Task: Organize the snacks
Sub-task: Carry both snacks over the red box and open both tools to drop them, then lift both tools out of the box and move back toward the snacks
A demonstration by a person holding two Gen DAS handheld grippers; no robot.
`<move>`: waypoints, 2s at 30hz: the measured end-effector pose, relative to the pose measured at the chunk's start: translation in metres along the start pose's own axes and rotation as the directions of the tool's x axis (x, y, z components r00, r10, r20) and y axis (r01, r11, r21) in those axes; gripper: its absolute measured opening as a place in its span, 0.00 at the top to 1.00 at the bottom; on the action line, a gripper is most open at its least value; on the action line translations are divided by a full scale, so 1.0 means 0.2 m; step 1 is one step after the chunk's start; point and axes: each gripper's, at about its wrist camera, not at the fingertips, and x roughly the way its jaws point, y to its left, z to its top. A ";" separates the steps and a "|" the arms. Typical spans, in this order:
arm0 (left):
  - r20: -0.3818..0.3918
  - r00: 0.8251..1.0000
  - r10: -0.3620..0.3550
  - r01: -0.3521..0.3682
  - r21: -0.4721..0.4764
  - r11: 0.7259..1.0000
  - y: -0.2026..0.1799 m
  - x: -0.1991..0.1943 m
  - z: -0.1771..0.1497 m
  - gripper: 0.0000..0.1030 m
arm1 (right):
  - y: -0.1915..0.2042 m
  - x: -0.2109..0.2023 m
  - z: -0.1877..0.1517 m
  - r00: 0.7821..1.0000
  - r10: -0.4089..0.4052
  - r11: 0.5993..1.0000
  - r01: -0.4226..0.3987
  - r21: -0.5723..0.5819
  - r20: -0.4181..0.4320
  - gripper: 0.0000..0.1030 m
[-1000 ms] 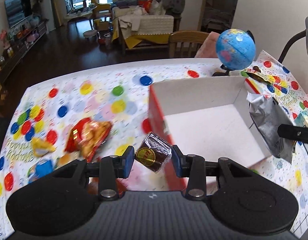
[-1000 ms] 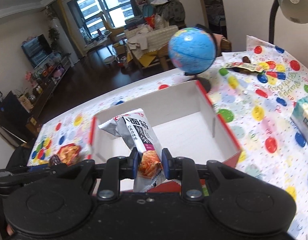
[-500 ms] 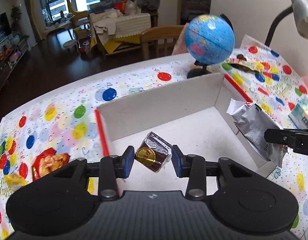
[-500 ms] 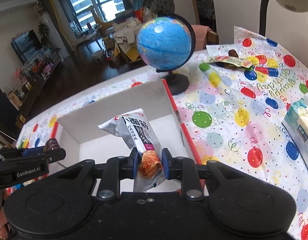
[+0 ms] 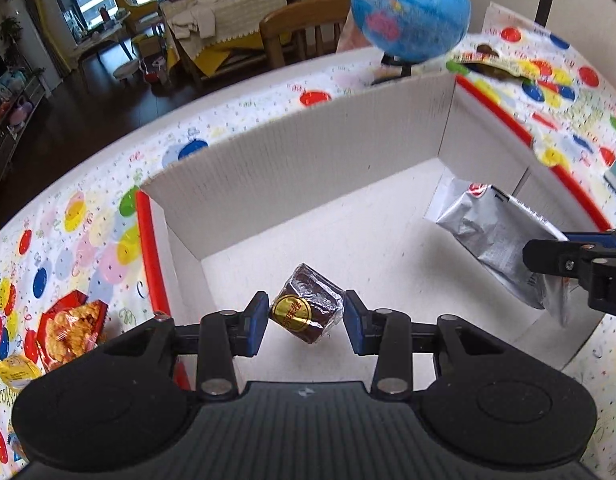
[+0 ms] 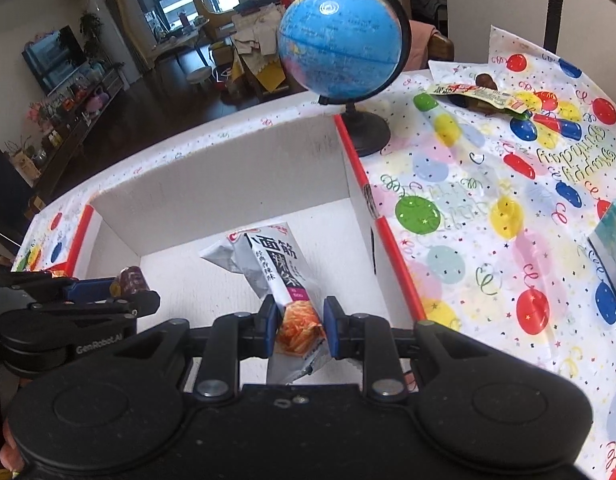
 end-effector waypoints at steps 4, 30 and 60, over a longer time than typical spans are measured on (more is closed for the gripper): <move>-0.028 1.000 0.001 -0.001 0.002 1.000 -0.01 0.04 -0.01 0.61 | 0.00 0.02 -0.01 1.000 -0.010 1.000 0.010 -0.006 -0.014 0.76; 0.112 0.990 -0.086 0.095 -0.075 0.993 0.12 -0.34 -0.14 0.36 | 0.13 -0.26 -0.06 0.997 0.023 0.999 -0.021 -0.031 0.069 0.54; 0.268 0.960 -0.080 0.144 -0.229 0.963 0.80 -0.88 -0.60 0.22 | 0.76 -0.56 -0.31 0.971 0.146 0.984 -0.122 -0.132 0.189 0.00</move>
